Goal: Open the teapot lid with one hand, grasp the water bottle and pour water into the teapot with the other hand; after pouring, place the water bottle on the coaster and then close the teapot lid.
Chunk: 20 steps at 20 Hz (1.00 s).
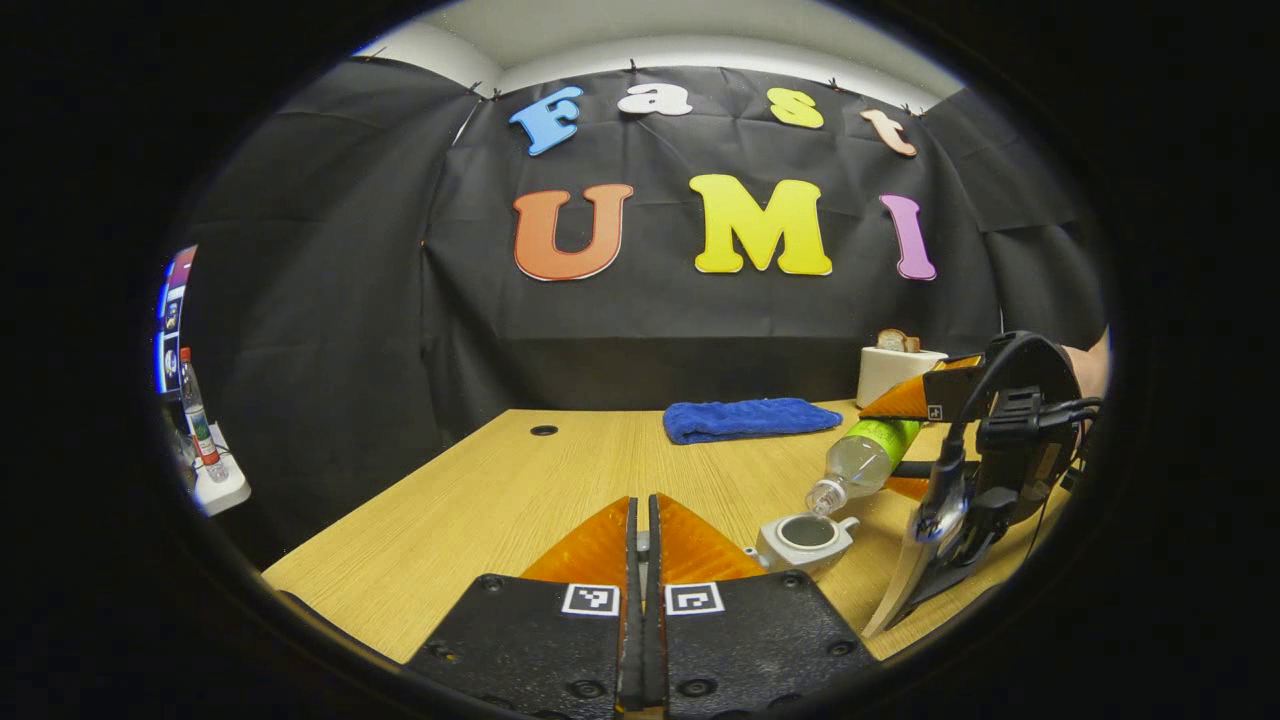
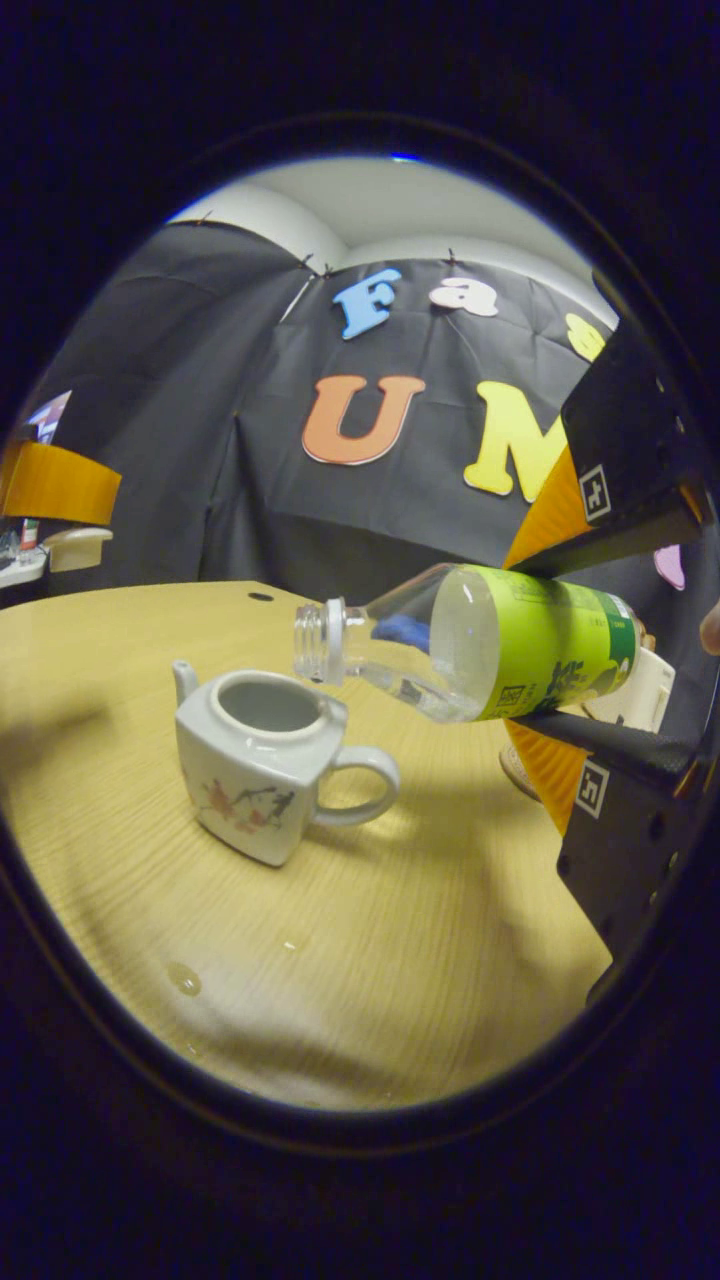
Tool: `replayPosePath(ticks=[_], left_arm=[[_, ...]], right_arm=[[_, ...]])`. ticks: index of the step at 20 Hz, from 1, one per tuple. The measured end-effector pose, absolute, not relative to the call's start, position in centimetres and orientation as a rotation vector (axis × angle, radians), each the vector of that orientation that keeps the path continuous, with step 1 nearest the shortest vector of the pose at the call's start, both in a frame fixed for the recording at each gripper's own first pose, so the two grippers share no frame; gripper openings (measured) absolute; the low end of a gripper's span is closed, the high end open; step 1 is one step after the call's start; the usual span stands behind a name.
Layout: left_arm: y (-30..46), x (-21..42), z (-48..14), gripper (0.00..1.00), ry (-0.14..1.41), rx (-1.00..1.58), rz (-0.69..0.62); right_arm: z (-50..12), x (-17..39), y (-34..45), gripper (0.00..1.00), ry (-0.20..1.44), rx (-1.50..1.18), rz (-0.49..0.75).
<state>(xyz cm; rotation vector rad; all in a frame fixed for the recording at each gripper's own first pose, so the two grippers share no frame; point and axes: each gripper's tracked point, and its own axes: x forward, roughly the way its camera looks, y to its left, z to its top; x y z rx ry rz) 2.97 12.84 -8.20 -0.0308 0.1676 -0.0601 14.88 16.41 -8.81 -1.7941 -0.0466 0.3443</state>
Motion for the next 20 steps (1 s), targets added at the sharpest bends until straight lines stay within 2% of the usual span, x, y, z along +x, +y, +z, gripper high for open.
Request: replayPosePath(ticks=[20], left_arm=[[12.7,2.8,-8.0,0.02,0.167,-0.031,-0.068]], right_arm=[[-5.4,15.2,17.8,0.71,-0.229,-2.051,0.269]])
